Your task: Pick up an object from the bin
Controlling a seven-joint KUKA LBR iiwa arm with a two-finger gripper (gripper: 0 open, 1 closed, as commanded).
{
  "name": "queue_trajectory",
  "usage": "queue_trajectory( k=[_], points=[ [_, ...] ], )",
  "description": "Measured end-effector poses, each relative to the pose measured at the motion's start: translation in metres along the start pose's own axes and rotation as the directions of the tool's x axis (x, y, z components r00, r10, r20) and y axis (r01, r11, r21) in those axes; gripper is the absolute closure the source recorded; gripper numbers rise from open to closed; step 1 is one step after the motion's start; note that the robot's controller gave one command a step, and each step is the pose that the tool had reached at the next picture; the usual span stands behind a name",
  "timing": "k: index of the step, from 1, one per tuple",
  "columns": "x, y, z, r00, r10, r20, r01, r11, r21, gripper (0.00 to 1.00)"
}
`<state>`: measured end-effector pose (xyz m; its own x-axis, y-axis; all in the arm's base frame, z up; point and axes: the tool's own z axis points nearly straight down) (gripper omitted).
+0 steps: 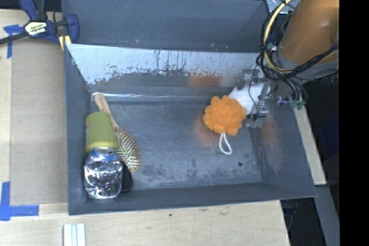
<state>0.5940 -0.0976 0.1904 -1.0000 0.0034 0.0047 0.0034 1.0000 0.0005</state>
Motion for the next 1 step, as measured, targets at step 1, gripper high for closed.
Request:
queue_trajectory(
  k=[1],
  points=[
    [-0.0261, 0.0189, -0.0384, 0.9, -0.435, 0.008, 0.435, 0.9, 0.003, 0.0]
  ],
)
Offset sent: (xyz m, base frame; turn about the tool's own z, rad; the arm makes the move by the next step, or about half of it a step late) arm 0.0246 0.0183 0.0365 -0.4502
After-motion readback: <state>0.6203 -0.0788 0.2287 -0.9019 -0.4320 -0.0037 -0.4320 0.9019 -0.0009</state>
